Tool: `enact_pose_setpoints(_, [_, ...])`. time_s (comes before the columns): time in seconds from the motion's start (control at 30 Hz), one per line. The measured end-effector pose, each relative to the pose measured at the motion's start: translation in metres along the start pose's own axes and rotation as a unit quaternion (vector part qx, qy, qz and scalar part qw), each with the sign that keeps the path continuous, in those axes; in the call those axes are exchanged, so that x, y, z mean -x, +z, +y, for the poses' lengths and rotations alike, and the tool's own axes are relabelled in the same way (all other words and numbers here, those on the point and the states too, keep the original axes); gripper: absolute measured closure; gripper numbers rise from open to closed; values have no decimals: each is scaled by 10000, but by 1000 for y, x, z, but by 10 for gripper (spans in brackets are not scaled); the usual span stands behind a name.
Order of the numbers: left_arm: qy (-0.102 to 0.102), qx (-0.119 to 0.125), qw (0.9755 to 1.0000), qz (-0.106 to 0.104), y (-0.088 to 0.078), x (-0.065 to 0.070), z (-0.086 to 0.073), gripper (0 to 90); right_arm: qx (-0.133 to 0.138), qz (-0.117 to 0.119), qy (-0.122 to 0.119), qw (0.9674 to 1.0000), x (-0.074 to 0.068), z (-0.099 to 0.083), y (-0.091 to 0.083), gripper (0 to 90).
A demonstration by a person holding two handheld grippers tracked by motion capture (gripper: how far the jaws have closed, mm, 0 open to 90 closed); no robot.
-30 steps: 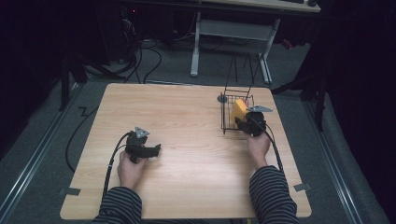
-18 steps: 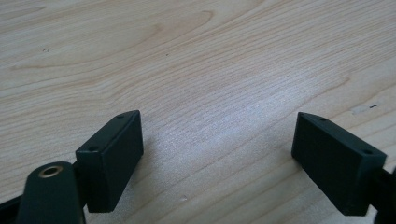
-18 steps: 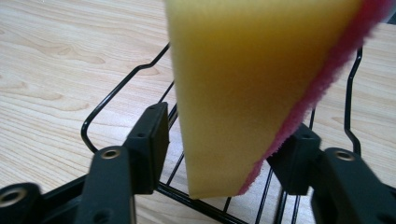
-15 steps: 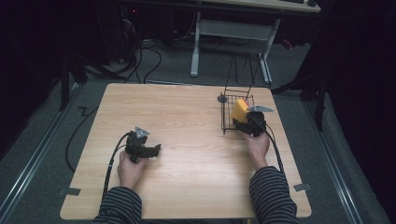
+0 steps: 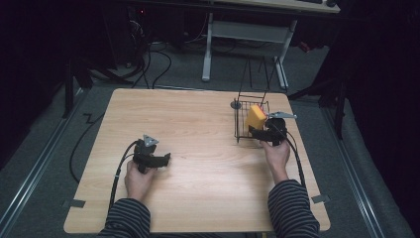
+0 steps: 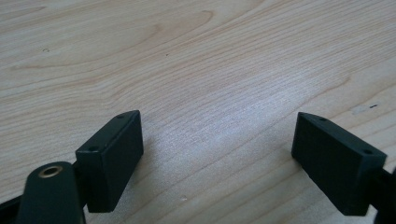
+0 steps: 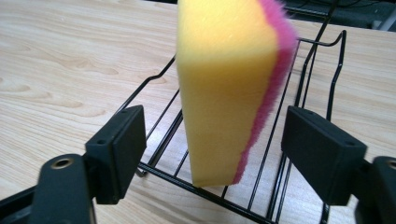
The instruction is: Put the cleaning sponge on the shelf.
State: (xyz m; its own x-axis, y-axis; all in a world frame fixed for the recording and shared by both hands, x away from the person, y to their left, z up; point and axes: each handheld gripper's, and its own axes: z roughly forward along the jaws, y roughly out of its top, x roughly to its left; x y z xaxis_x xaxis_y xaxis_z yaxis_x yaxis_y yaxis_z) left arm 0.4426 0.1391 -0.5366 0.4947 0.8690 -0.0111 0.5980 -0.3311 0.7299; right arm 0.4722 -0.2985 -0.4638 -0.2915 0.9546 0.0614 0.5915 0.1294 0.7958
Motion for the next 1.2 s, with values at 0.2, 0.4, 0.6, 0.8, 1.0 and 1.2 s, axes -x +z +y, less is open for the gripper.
enact_pose_setpoints(0.2, [0,1,10000,1,0,0,0,173,29,31,58,10000,1,0,-9,193])
enact_pose_setpoints(0.4, [1,0,10000,2,0,0,0,173,200,143,146,9996,-1,-3,-19,182])
enact_pose_setpoints(0.6, [1,2,10000,3,0,0,0,173,345,243,251,9988,0,-9,-35,178])
enact_pose_setpoints(0.8, [-8,1,10000,0,0,0,0,173,426,332,356,9979,2,-14,-52,182])
enact_pose_setpoints(1.0, [-8,1,10000,0,0,0,0,173,702,427,453,9956,6,-24,-71,233])
enact_pose_setpoints(1.2, [-7,1,10000,1,0,0,0,173,850,451,482,9942,7,-32,-86,259])
